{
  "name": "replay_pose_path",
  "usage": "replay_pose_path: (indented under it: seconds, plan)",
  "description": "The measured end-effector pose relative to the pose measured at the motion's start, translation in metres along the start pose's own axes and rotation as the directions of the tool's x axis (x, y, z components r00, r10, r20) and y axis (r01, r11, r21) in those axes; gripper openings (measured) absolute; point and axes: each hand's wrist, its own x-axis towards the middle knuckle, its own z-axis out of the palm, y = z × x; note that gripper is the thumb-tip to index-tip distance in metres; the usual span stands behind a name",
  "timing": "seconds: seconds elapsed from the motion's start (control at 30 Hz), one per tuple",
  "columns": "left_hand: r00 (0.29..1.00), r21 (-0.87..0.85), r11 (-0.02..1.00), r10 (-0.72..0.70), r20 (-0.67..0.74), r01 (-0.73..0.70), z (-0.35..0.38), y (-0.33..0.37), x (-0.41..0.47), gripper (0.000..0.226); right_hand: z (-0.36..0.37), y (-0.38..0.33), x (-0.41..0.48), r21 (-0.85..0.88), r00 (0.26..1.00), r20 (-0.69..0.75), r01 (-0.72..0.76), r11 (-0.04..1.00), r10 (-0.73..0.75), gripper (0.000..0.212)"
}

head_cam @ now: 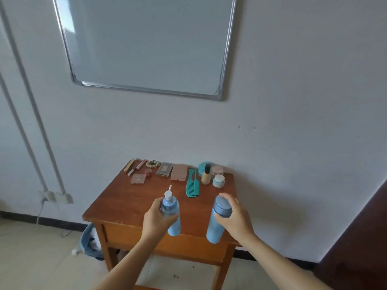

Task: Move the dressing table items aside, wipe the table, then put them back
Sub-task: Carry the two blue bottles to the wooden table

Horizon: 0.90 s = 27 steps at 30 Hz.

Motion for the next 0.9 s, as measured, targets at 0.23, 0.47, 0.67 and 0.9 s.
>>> replay_pose_path:
  seconds: [0.23, 0.47, 0.67, 0.9]
  plan:
    - [0.994, 0.002, 1.000, -0.027, 0.107, 0.027, 0.049, -0.006, 0.075, 0.041, 0.008, 0.039, 0.065, -0.007, 0.992, -0.039, -0.122, 0.993, 0.121, 0.054]
    - [0.979, 0.031, 0.999, -0.025, 0.201, 0.020, 0.118, 0.004, 0.156, 0.034, 0.001, 0.079, 0.149, -0.001, 0.992, -0.050, -0.114, 0.993, 0.114, 0.053]
    - [0.972, 0.078, 0.997, -0.020, 0.234, 0.002, 0.160, 0.007, 0.217, 0.036, 0.007, 0.108, 0.215, 0.037, 0.990, 0.031, -0.136, 0.990, 0.135, 0.053]
    - [0.972, 0.106, 0.994, -0.045, 0.230, 0.021, 0.177, -0.005, 0.246, 0.035, 0.019, 0.123, 0.250, 0.032, 0.988, 0.076, -0.140, 0.990, 0.138, 0.054]
